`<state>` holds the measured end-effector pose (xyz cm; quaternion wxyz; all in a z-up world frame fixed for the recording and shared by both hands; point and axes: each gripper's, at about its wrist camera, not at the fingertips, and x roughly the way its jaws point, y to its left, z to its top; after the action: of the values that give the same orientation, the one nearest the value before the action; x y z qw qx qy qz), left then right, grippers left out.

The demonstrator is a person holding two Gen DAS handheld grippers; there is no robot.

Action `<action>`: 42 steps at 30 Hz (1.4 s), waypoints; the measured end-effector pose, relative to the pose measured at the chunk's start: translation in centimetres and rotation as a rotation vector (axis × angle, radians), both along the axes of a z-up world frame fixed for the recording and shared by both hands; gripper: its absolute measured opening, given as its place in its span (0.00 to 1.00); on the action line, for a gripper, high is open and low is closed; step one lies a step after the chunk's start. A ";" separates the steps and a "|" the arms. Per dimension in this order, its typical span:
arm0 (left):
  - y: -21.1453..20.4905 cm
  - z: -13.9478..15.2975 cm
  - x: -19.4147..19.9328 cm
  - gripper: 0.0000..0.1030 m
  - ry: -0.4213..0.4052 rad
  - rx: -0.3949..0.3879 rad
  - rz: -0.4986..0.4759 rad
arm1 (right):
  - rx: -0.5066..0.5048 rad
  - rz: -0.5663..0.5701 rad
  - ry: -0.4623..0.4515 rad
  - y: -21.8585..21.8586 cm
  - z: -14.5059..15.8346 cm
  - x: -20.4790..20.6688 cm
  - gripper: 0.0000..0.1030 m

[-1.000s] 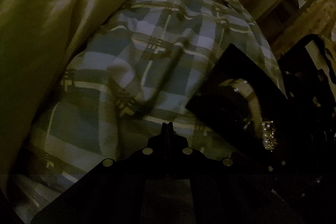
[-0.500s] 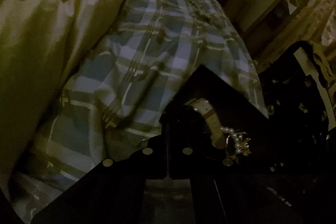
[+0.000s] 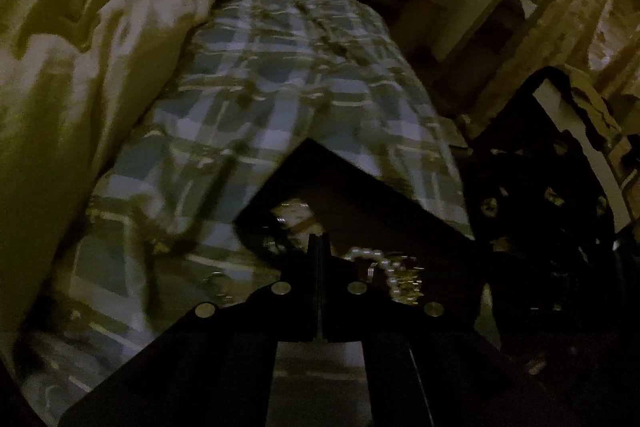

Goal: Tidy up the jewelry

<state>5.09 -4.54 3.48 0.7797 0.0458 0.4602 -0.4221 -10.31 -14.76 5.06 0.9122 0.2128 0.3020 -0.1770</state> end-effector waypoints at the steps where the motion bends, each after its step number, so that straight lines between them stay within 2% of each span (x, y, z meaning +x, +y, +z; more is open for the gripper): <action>1: -0.1 0.0 -0.2 0.00 -0.001 -0.001 -0.005 | 0.004 0.000 0.006 -0.2 -0.2 0.1 0.24; 5: -0.7 0.4 -0.8 0.00 -0.005 -0.012 -0.014 | 0.013 -0.020 0.025 -0.9 -0.9 0.2 0.24; 11: -1.7 0.7 -0.9 0.00 0.031 -0.052 -0.020 | 0.023 -0.055 0.066 -2.0 -2.1 0.2 0.24; 17: -2.6 -0.2 -0.6 0.00 0.079 -0.056 -0.013 | 0.043 -0.068 0.107 -2.6 -3.5 0.5 0.24; 24: -2.4 -0.5 -0.3 0.01 0.084 -0.041 -0.004 | 0.027 -0.068 0.119 -2.4 -3.7 0.7 0.24; 25: -2.4 -0.6 -0.3 0.05 0.085 -0.040 -0.005 | 0.023 -0.069 0.123 -2.4 -3.8 0.8 0.24; 27: -2.3 -0.6 -0.4 0.21 0.080 -0.035 -0.003 | 0.020 -0.071 0.127 -2.3 -3.9 0.9 0.25; 28: -2.3 -0.5 -0.4 0.35 0.073 -0.034 0.000 | 0.018 -0.072 0.129 -2.3 -4.0 1.0 0.27; 29: -2.1 -0.3 -0.5 0.40 0.059 -0.037 0.003 | 0.017 -0.075 0.131 -2.3 -4.0 1.1 0.38; 30: -2.1 -0.2 -0.5 0.42 0.051 -0.037 0.006 | 0.015 -0.085 0.127 -2.3 -4.0 1.0 0.52; 31: -2.1 -0.1 -0.5 0.43 0.040 -0.032 0.009 | 0.013 -0.093 0.120 -2.2 -3.9 1.0 0.54; 36: -1.4 0.0 -0.2 0.58 0.003 -0.016 0.054 | -0.033 -0.093 0.126 -1.8 -3.6 1.0 0.54; 42: 0.4 0.2 1.0 0.76 0.007 -0.038 0.124 | -0.038 -0.082 0.116 -1.6 -3.3 1.1 0.58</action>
<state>6.04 -4.16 3.73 0.8034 0.0009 0.4570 -0.3818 -9.25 -16.34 1.74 0.8890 0.1968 0.3422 -0.2319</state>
